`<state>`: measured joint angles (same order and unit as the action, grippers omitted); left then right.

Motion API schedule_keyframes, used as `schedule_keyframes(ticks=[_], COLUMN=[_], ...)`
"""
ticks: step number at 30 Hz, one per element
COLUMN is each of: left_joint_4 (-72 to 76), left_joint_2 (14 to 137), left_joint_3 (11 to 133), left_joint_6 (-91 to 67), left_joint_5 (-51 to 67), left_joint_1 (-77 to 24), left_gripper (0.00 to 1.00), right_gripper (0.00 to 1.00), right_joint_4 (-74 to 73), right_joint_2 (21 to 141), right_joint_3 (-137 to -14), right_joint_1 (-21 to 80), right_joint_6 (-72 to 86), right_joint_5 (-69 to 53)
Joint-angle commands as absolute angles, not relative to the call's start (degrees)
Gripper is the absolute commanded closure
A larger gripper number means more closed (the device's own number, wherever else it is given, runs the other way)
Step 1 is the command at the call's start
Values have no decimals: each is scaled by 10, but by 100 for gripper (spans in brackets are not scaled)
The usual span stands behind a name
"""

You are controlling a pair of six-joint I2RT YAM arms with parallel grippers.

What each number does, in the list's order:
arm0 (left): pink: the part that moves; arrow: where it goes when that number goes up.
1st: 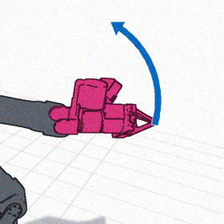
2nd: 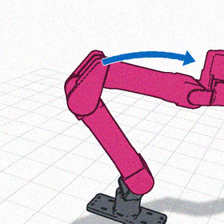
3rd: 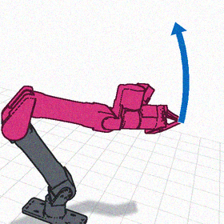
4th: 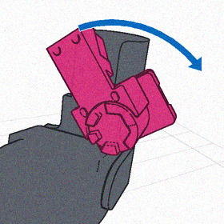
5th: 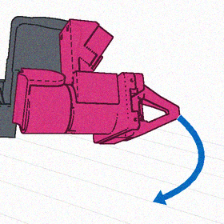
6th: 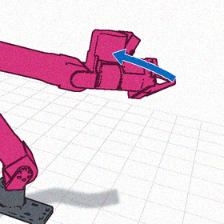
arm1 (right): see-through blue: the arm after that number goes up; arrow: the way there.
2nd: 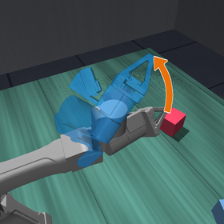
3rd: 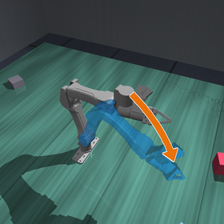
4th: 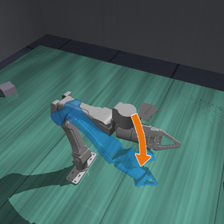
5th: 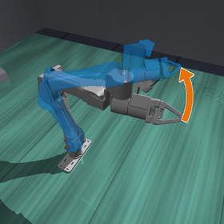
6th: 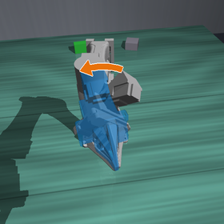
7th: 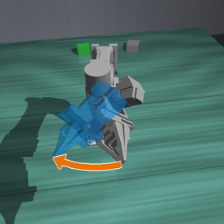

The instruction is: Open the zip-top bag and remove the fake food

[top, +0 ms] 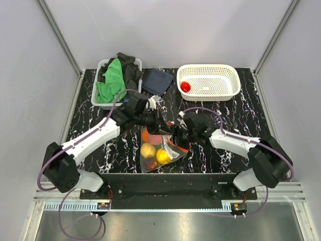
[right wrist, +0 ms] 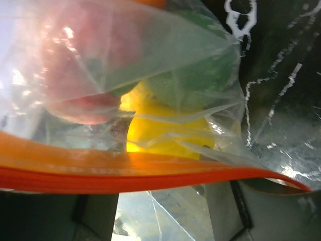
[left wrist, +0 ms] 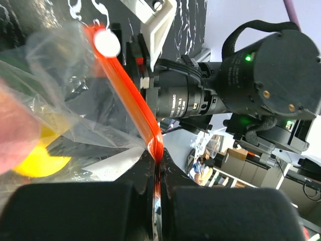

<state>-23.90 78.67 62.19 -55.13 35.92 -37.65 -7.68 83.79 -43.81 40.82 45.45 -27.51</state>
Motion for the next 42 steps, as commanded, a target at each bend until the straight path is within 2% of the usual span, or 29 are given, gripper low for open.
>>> schedule_keyframes(ticks=[1,4,8,17,20,21,24,25,27,32,42], left_joint_4=[-179,-177,-175,-175,-175,-178,-183,-185,-188,-200,-214], left_joint_2=[810,826,845,852,841,838,824,815,806,773,737], left_joint_3=[627,631,632,600,584,580,560,553,534,507,477], left_joint_6=[-574,-574,-574,-573,-570,-569,-559,-554,-548,-531,-511], left_joint_5=[381,375,370,361,357,356,354,353,354,350,345], left_joint_1=[-395,-401,-406,-412,-412,-412,-412,-412,-412,-413,-413], left_gripper=[100,100,100,100,100,100,100,100,100,100,100], right_gripper=[27,24,15,13,22,33,41,48,52,53,53], right_joint_4=[-5,17,41,118,118,117,100,91,52,-59,-199], right_joint_2=[848,851,865,931,931,926,892,869,842,753,565], right_joint_3=[-422,-401,-363,-341,-345,-344,-340,-342,-348,-367,-351], right_joint_1=[412,412,412,412,411,412,412,412,411,411,410], right_joint_6=[454,448,438,435,443,446,459,458,453,443,446], right_joint_5=[-308,-318,-330,-347,-348,-347,-336,-332,-319,-262,-232])
